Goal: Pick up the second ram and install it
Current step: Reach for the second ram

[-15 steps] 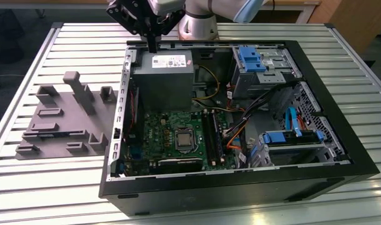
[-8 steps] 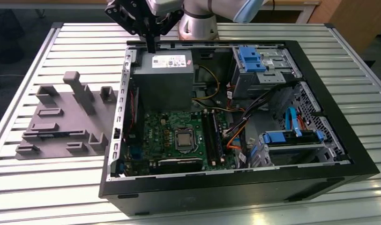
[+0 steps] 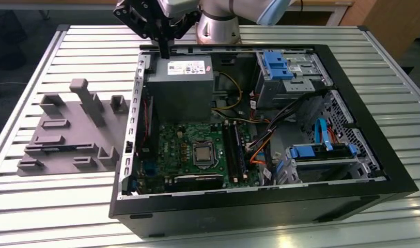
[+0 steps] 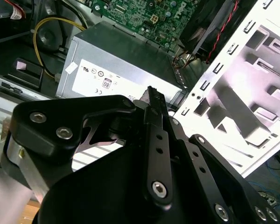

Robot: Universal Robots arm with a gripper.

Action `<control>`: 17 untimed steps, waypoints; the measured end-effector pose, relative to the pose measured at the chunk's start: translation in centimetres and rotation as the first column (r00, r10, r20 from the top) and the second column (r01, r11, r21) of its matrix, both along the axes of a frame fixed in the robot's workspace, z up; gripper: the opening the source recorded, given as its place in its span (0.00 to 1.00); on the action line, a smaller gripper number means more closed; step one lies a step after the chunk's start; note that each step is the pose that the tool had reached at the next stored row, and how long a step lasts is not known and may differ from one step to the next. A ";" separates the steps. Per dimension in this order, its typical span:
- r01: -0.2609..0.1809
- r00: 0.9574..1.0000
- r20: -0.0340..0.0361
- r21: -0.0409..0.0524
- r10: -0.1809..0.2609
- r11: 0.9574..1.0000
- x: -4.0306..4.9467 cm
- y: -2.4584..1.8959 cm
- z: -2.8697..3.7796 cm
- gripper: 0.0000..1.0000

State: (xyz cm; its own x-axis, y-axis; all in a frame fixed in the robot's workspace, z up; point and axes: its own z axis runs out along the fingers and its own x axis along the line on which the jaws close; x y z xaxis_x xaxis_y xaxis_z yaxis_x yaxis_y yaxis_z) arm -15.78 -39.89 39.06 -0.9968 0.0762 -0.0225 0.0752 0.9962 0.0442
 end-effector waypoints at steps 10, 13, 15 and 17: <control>0.000 1.000 0.000 0.000 0.000 1.000 -0.42 0.00 -0.04 0.11; 0.000 1.000 -0.001 0.000 0.000 1.000 -0.52 0.00 -0.05 0.11; 0.000 1.000 -0.001 0.000 0.000 1.000 -0.60 0.00 -0.06 0.11; 0.000 1.000 -0.001 0.000 0.000 1.000 -0.67 0.00 -0.07 0.11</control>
